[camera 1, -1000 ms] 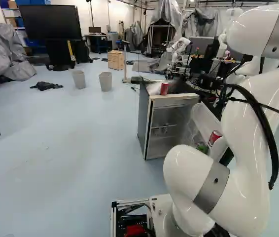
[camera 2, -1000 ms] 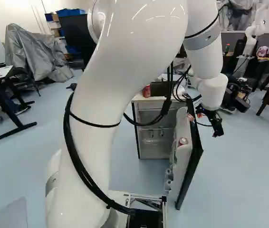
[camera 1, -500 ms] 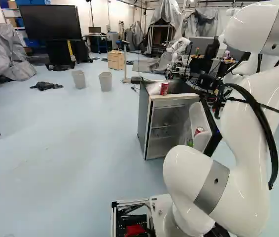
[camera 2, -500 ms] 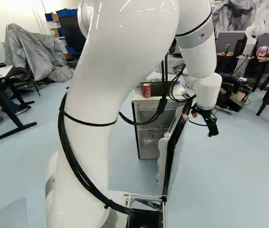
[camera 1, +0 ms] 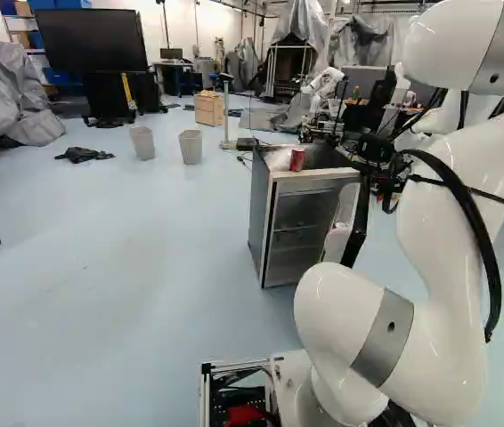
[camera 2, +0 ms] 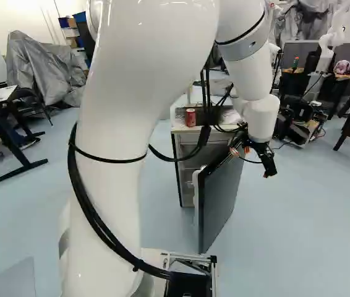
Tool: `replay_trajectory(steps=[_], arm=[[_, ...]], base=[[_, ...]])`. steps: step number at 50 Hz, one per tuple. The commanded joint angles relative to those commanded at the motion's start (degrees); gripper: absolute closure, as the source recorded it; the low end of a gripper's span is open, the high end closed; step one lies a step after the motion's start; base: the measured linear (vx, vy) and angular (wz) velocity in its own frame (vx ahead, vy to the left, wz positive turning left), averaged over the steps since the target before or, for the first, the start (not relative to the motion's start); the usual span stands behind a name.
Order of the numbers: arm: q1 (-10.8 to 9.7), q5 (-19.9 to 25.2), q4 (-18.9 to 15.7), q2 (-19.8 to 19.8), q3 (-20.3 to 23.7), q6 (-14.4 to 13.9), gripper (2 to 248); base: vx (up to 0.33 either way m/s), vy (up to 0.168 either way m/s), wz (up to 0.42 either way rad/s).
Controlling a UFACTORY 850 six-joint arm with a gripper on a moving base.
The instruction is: Grab a drink from the fridge
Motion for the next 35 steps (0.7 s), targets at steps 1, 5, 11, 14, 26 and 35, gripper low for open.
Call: replay_trajectory(steps=[1, 5, 11, 14, 26, 35], arm=[[0.1, 0.0, 0.0, 0.1, 0.1, 0.0, 3], [0.4, 0.0, 0.0, 0.5, 0.7, 0.0, 3], [0.9, 0.0, 0.0, 1.1, 1.5, 0.0, 3], [1.2, 0.0, 0.0, 1.4, 1.9, 0.0, 3], [2.3, 0.0, 0.0, 2.7, 3.6, 0.0, 3], [3.1, 0.0, 0.0, 3.6, 4.8, 0.0, 3]], base=[[0.0, 0.0, 0.0], [0.0, 0.0, 0.0], [0.0, 0.0, 0.0], [0.0, 0.0, 0.0], [0.0, 0.0, 0.0], [0.0, 0.0, 0.0]])
